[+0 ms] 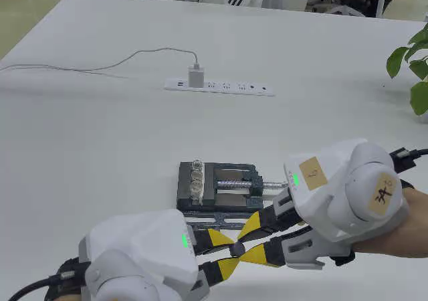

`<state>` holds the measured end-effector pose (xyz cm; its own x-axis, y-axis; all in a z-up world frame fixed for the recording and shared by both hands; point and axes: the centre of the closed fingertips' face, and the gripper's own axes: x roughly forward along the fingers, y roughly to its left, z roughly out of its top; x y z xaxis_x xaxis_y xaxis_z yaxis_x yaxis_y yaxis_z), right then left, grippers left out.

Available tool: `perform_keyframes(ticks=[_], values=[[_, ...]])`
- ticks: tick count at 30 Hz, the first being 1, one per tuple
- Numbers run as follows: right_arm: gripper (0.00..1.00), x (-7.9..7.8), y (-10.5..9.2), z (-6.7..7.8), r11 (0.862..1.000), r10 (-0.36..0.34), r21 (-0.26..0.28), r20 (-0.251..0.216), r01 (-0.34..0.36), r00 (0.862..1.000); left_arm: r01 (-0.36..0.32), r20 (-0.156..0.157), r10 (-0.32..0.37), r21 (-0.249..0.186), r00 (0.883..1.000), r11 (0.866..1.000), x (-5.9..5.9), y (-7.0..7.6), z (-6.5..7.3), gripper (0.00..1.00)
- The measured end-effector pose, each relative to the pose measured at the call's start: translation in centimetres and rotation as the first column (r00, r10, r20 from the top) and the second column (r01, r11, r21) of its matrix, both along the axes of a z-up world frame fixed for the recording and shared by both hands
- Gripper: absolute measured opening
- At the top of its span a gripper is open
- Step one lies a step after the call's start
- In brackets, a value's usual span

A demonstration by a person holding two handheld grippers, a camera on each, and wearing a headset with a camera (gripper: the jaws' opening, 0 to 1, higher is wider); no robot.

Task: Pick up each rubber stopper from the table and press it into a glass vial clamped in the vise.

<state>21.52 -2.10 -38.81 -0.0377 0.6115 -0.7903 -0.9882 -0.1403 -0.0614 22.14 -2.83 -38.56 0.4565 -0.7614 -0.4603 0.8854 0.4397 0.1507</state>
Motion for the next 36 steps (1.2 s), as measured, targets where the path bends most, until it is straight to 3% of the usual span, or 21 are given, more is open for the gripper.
perform_keyframes(ticks=[5,10,13,21,24,29,31,36], values=[[0.07,0.4,0.3,-0.1,1.0,0.016,-0.007,0.003,-0.016,1.0,-0.085,-0.02,0.084,-0.027,0.996,0.996,0.5,1.3,-0.1,0.21],[0.07,0.9,0.5,-0.4,0.999,0.046,-0.025,0.019,-0.045,0.999,-0.186,-0.039,0.184,-0.037,0.982,0.982,1.1,3.3,-0.8,0.38],[0.07,1.7,0.5,-0.5,0.997,0.06,-0.043,0.022,-0.059,0.998,-0.273,-0.054,0.27,-0.056,0.961,0.96,1.5,4.9,-1.2,0.53],[0.07,3.8,0.6,-0.6,0.99,0.104,-0.1,0.029,-0.101,0.994,-0.4,-0.07,0.394,-0.095,0.916,0.912,2.2,7.6,-1.5,0.99],[0.07,4.8,0.8,-0.5,0.987,0.117,-0.117,0.039,-0.112,0.992,-0.417,-0.097,0.409,-0.088,0.907,0.905,2.1,8.2,-1.9,0.99],[0.07,6.7,1.2,-0.1,0.982,0.131,-0.144,0.055,-0.122,0.99,-0.437,-0.108,0.427,-0.092,0.898,0.895,2.1,8.6,-2.2,0.99],[0.07,7.8,1.3,-0.3,0.974,0.149,-0.181,0.078,-0.133,0.986,-0.442,-0.115,0.431,-0.091,0.895,0.892,2.0,8.8,-2.5,0.98],[0.07,9.8,1.8,0.1,0.968,0.159,-0.211,0.08,-0.139,0.984,-0.441,-0.124,0.429,-0.091,0.895,0.893,1.6,8.7,-2.7,0.96]])
